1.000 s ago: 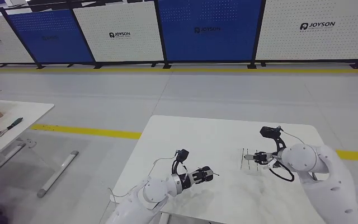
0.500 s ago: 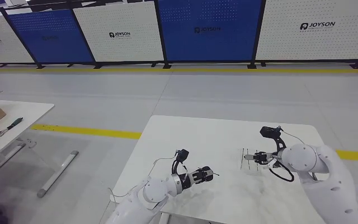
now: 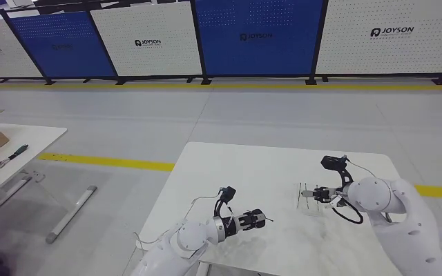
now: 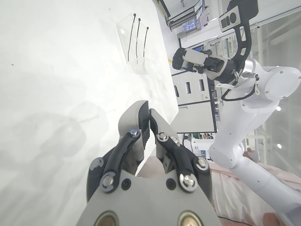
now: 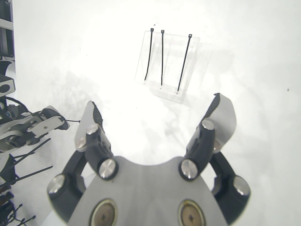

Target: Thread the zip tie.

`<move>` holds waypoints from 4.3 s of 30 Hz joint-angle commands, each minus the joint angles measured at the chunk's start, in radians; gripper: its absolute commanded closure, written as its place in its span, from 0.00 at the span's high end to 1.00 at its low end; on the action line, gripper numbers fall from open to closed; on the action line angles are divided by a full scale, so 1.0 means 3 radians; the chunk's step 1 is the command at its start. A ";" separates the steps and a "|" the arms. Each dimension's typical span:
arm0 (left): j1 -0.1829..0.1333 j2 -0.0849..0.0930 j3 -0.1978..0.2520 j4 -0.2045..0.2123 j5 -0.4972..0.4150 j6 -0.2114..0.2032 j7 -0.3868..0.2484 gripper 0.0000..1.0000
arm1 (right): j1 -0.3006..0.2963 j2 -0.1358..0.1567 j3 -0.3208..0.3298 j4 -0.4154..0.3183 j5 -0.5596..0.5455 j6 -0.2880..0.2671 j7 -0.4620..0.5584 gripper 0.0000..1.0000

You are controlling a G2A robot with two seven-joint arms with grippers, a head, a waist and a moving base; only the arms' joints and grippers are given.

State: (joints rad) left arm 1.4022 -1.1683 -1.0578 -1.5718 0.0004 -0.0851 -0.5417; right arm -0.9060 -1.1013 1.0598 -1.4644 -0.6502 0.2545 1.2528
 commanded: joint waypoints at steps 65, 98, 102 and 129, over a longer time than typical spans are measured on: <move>0.0109 0.0062 -0.0380 0.0117 -0.1044 -0.0510 -0.0362 0.00 | 0.0368 -0.0144 -0.0330 0.1023 0.0734 -0.1573 -0.0227 1.00; 0.0109 0.0062 -0.0380 0.0117 -0.1044 -0.0510 -0.0362 0.00 | 0.0315 -0.0173 -0.0319 0.0969 0.0782 -0.1370 -0.0810 1.00; 0.0109 0.0062 -0.0380 0.0117 -0.1044 -0.0510 -0.0362 0.00 | 0.0308 -0.0173 -0.0319 0.0970 0.0774 -0.1363 -0.0830 1.00; 0.0109 0.0062 -0.0380 0.0117 -0.1044 -0.0510 -0.0362 0.00 | 0.0596 -0.0297 -0.0590 0.1293 0.0493 -0.0875 -0.0803 0.85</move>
State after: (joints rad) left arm 1.4350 -1.1496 -1.1719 -1.5368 -0.3128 -0.2380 -0.6502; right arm -0.7312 -1.1889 0.8869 -1.0794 -0.4962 -0.0189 1.0075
